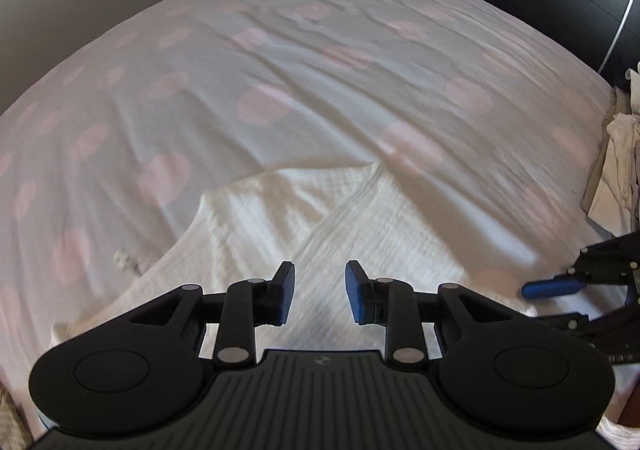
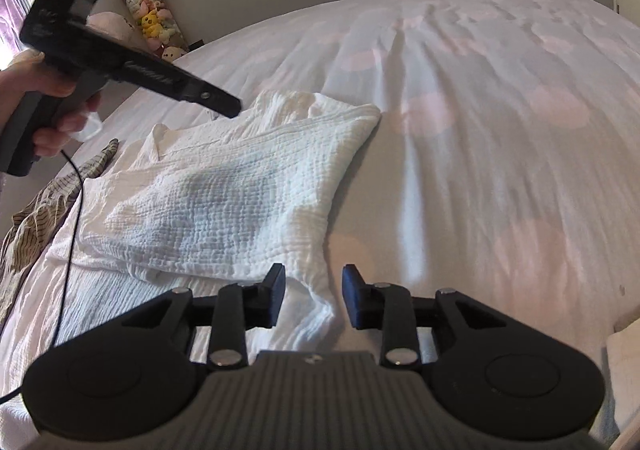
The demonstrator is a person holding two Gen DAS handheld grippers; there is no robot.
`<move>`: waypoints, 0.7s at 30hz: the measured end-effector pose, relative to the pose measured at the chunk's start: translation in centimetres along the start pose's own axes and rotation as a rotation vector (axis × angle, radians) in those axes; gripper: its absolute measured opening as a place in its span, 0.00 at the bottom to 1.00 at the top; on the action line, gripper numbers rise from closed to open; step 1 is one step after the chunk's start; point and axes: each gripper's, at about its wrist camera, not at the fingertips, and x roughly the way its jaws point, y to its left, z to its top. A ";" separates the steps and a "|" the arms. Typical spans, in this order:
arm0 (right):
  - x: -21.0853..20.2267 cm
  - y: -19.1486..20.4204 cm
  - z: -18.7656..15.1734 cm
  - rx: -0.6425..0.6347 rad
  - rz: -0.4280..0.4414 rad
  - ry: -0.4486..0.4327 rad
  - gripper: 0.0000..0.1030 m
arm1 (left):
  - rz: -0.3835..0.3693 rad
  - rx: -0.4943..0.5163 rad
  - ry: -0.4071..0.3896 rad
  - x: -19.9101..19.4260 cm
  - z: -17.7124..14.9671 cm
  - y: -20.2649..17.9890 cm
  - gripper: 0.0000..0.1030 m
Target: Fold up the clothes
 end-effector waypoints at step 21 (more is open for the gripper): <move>-5.8 6.2 -1.8 -0.002 0.073 -0.084 0.45 | 0.091 -0.229 -0.098 -23.0 -26.7 -0.5 0.39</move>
